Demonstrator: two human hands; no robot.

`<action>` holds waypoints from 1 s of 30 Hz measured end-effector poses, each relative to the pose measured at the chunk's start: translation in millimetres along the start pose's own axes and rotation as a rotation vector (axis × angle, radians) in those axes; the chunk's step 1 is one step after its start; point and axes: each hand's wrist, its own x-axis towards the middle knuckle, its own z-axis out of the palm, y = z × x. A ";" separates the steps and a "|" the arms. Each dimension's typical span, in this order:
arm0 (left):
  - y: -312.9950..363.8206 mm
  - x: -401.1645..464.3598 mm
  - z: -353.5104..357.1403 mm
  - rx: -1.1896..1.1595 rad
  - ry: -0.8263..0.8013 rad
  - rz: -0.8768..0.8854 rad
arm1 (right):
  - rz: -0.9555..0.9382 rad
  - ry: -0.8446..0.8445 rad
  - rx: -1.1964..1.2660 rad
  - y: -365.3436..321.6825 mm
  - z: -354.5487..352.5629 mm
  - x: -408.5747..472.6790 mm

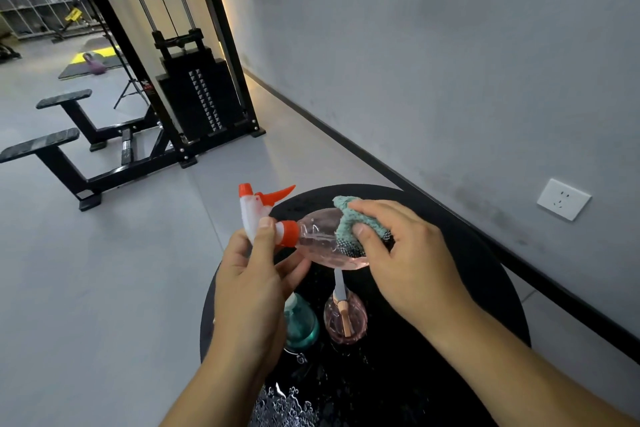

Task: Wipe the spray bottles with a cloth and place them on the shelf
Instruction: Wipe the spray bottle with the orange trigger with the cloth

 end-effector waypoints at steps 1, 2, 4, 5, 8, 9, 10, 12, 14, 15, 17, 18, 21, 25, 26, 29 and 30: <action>1.4 0.5 -1.0 -0.002 0.010 -0.010 | 0.020 0.005 -0.009 2.8 -2.4 2.2; 2.7 0.9 -1.4 -0.005 0.019 -0.017 | 0.039 0.020 -0.021 5.5 -4.7 4.2; 4.1 0.2 -1.1 -0.008 0.029 -0.026 | 0.050 0.055 -0.036 7.8 -5.5 5.4; 4.0 -1.2 0.3 -0.007 0.027 -0.028 | 0.042 0.059 -0.033 6.9 -3.7 4.2; 1.3 -6.8 6.8 -0.009 0.008 -0.046 | -0.032 -0.022 -0.036 -2.1 4.6 -1.9; 0.5 -7.8 7.7 -0.013 0.006 -0.058 | -0.069 -0.064 -0.056 -4.0 7.3 -3.6; 0.4 -8.3 7.8 -0.014 0.011 -0.068 | -0.100 -0.100 -0.081 -4.7 8.6 -4.4; 0.8 -6.9 5.9 0.000 0.041 -0.075 | -0.096 -0.128 -0.113 -3.1 6.9 -2.6; 1.8 -5.2 4.5 0.018 0.066 -0.075 | -0.030 -0.082 -0.109 0.3 1.9 0.8; 2.1 -5.2 4.8 0.022 0.072 -0.078 | -0.008 -0.045 -0.102 2.2 0.2 2.1; 2.1 -6.6 7.9 0.015 0.065 -0.086 | -0.010 -0.007 -0.091 2.7 0.7 2.3; 1.6 -8.0 10.2 0.007 0.055 -0.092 | -0.028 -0.020 -0.092 0.9 2.5 1.1; -2.4 -11.4 13.5 0.023 0.023 -0.107 | -0.118 -0.122 -0.136 -3.8 7.6 -4.7; -2.0 -11.1 12.6 0.028 0.034 -0.119 | -0.078 -0.116 -0.158 -1.2 0.8 -0.9; -0.6 -10.8 12.9 0.027 0.039 -0.120 | -0.045 -0.077 -0.138 0.7 -1.4 0.8; -0.2 -13.2 15.4 0.030 0.024 -0.131 | -0.028 -0.044 -0.103 0.7 -1.1 0.3; -1.5 -14.2 16.4 0.038 0.021 -0.131 | -0.053 -0.074 -0.105 -1.1 1.2 -2.0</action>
